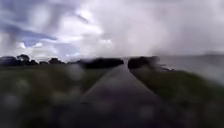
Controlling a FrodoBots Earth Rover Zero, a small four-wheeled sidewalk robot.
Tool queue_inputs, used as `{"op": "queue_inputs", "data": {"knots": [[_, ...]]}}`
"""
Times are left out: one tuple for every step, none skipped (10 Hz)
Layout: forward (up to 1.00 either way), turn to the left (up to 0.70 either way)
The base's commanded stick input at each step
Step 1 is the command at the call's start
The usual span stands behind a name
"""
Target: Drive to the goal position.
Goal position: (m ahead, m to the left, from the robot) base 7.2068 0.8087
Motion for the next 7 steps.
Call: {"op": "queue_inputs", "data": {"knots": [[0.70, 0.00], [0.70, 0.00], [0.70, 0.00], [0.70, 0.00], [0.70, 0.00], [0.70, 0.00], [0.70, 0.00]]}}
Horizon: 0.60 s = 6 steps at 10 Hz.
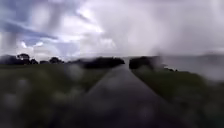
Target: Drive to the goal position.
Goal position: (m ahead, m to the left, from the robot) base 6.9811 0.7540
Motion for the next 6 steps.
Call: {"op": "queue_inputs", "data": {"knots": [[0.70, 0.00], [0.70, 0.00], [0.70, 0.00], [0.70, 0.00], [0.70, 0.00], [0.70, 0.00]]}}
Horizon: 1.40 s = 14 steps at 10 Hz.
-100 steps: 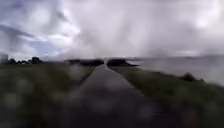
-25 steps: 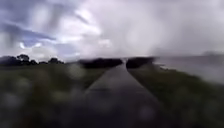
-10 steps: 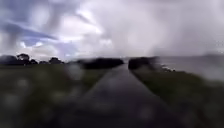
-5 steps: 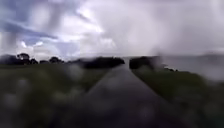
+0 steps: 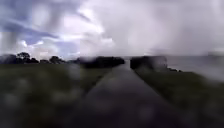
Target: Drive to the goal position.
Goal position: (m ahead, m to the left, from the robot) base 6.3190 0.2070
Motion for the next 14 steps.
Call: {"op": "queue_inputs", "data": {"knots": [[0.70, 0.00], [0.70, 0.00], [0.70, 0.00], [0.70, 0.00], [0.70, 0.00], [0.70, 0.00], [0.70, 0.00], [0.70, 0.00], [0.70, 0.00], [0.70, 0.00], [0.70, 0.00], [0.70, 0.00], [0.70, 0.00], [0.70, 0.00]]}}
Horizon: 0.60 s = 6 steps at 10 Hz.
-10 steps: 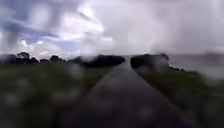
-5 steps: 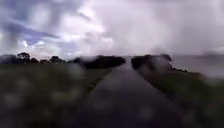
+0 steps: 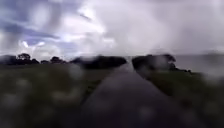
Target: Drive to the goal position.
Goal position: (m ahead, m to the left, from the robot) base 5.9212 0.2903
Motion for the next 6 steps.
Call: {"op": "queue_inputs", "data": {"knots": [[0.70, 0.00], [0.70, 0.00], [0.70, 0.00], [0.70, 0.00], [0.70, 0.00], [0.70, 0.00]]}}
